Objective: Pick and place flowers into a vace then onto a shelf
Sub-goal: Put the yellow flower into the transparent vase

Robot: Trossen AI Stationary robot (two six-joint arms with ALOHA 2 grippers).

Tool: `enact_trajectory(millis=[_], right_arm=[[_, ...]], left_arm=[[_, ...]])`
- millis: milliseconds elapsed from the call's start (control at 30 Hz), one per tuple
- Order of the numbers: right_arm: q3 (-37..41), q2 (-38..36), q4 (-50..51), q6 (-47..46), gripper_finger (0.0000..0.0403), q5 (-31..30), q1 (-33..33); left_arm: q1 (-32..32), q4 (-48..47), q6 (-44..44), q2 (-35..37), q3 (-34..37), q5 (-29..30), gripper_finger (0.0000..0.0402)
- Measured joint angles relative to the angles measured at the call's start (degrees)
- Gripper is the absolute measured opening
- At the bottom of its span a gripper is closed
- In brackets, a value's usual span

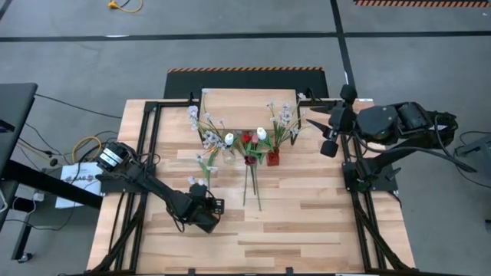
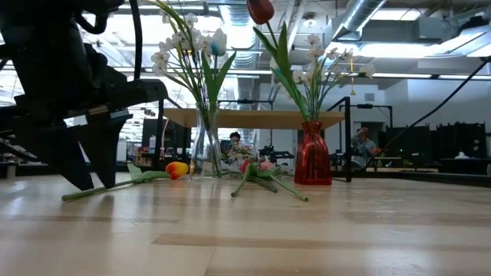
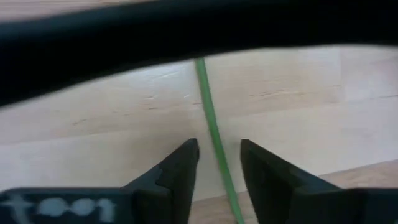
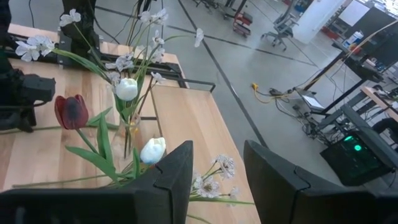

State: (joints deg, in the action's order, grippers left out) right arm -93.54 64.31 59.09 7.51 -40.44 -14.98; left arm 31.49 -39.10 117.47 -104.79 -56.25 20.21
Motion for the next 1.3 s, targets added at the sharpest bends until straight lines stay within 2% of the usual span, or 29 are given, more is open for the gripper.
enact_trajectory(millis=[200,333,467,700,900,1100,1300], right_arm=[[0.0,0.0,0.7,0.0,0.0133,0.0,0.0],[0.0,0.0,0.7,0.0,0.0132,0.0,0.0],[0.0,0.0,0.7,0.0,0.0134,0.1,0.0],[0.0,0.0,0.7,0.0,0.0134,0.1,0.0],[0.0,0.0,0.8,0.0,0.0134,0.1,0.0],[0.0,0.0,0.9,0.0,0.0134,0.1,0.0],[0.0,0.0,1.0,0.5,0.0134,0.2,0.0]], left_arm=[[0.0,-0.5,0.0,-0.1,0.1,-0.2,0.0041],[0.0,-0.4,0.0,-0.1,0.2,0.0,0.0007],[0.9,-0.4,0.6,-0.1,0.2,0.0,0.0006],[5.5,0.3,7.1,-0.4,-0.4,2.8,0.0001],[9.4,1.2,10.7,-0.5,-2.2,0.6,0.0000],[12.2,1.8,11.2,-0.7,-6.0,-4.6,0.0000],[14.1,-1.4,11.0,-0.7,-11.2,-1.8,0.0000]])
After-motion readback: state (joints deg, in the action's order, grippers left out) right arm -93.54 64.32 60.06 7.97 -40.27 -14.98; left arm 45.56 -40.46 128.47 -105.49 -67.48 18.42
